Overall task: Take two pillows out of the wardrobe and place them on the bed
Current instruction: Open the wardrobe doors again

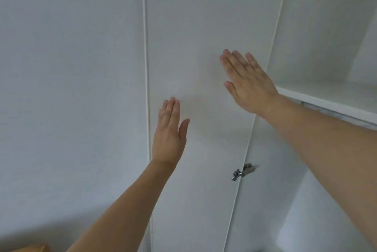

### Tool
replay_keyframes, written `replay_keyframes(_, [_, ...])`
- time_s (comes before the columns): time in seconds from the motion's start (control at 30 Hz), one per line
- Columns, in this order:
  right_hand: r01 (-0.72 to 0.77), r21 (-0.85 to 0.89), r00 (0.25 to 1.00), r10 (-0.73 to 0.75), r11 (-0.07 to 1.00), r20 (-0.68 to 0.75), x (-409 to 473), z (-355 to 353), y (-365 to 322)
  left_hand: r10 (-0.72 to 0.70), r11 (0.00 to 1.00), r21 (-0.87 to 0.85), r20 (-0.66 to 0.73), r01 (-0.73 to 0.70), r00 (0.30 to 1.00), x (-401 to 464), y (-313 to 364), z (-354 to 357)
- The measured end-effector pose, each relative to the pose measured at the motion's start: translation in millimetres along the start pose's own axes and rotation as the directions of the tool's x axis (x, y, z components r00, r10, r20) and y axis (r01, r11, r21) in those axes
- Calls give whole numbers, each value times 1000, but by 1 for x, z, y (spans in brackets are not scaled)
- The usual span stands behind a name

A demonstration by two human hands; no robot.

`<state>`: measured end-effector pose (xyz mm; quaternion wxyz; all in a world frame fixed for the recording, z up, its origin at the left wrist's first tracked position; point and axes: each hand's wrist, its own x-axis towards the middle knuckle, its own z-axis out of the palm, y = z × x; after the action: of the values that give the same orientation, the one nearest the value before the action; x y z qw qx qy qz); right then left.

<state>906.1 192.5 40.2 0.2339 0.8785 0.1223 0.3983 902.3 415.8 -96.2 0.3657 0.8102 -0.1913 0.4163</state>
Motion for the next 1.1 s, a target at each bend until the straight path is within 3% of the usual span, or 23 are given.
replay_keyframes(0.3, [-48, -336, 981, 108, 940, 161, -97, -98, 115, 268, 910, -353, 95, -219, 959, -20, 165, 91])
replay_keyframes(0.43, [-79, -455, 968, 177, 887, 177, -123, -142, 149, 436, 806, -482, 93, -343, 895, -35, 229, 114])
replay_keyframes(0.63, [-111, -689, 913, 347, 716, 213, -147, -195, 182, 572, 607, -713, 86, -351, 816, -44, 289, 132])
replay_keyframes(0.8, [-98, -817, 838, 490, 568, 239, -158, -206, 180, 606, 502, -842, 178, -199, 775, -50, 309, 131])
replay_keyframes(0.9, [-69, -868, 746, 603, 492, 282, -149, -197, 166, 632, 423, -898, 200, -117, 749, -52, 312, 126])
replay_keyframes(1.03, [-46, -917, 613, 736, 396, 287, -146, -184, 149, 582, 336, -923, 359, 187, 730, -50, 311, 130])
replay_keyframes(1.1, [-101, -908, 654, 715, 407, 248, -152, -177, 145, 565, 313, -899, 435, 305, 701, -47, 306, 136])
